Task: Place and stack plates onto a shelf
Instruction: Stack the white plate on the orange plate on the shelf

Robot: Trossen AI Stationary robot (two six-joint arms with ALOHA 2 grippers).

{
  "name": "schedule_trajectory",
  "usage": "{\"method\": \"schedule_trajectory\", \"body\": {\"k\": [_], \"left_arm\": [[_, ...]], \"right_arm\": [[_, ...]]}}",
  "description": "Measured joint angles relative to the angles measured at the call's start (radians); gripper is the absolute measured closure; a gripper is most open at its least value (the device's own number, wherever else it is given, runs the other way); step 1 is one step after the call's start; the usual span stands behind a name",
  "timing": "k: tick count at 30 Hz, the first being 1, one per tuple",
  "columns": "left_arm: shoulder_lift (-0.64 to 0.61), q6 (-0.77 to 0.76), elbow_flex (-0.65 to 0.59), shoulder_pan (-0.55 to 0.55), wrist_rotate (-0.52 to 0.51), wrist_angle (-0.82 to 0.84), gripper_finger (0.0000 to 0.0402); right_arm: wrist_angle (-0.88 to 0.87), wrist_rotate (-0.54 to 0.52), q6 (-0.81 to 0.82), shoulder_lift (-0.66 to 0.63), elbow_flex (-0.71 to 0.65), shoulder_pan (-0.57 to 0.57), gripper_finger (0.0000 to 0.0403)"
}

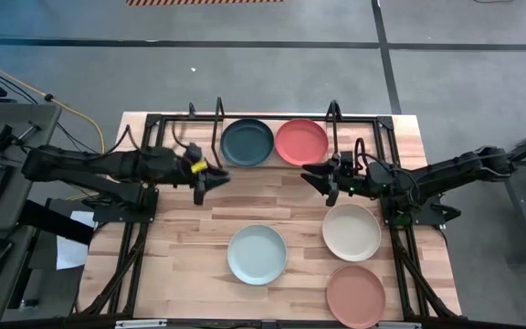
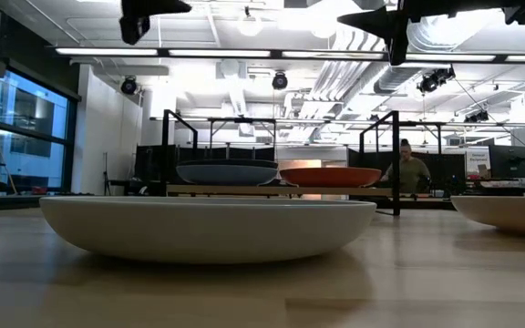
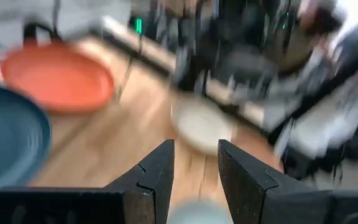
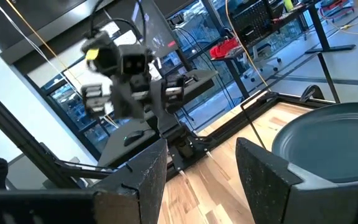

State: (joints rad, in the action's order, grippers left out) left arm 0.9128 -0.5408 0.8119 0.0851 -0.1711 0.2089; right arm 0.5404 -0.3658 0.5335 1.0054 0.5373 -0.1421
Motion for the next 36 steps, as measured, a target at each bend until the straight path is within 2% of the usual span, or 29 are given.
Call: {"method": "schedule_trajectory", "body": {"k": [5, 12, 17, 23, 27, 33, 36], "left_arm": [[0.119, -0.067, 0.081, 0.14, -0.003, 0.252, 0.0285], [0.337, -0.226, 0.081, 0.272, -0.046, 0.304, 0.0239], [0.515, -0.407, 0.081, 0.275, -0.032, 0.301, 0.0202], [0.68, -0.497, 0.081, 0.247, 0.057, 0.218, 0.018], [0.755, -0.541, 0.079, 0.23, 0.119, 0.16, 0.018], [0.811, -0.555, 0.081, 0.228, 0.141, 0.11, 0.0183], [0.819, -0.573, 0.082, 0.228, 0.139, 0.11, 0.0206]], "right_arm": [[-0.004, 0.001, 0.0, 0.0, 0.0, 0.0, 0.0229], [-0.018, 0.001, 0.0, 0.0, 0.0, 0.0, 0.0229], [-0.047, 0.001, 0.015, 0.0, 0.0, 0.0, 0.0229], [-0.067, 0.001, 0.026, 0.0, 0.0, 0.0, 0.0229], [-0.081, 0.002, 0.027, 0.0, 0.0, 0.0, 0.0229], [-0.087, 0.002, 0.027, 0.0, 0.0, 0.0, 0.0229], [-0.088, 0.002, 0.027, 0.0, 0.0, 0.0, 0.0229]]}}
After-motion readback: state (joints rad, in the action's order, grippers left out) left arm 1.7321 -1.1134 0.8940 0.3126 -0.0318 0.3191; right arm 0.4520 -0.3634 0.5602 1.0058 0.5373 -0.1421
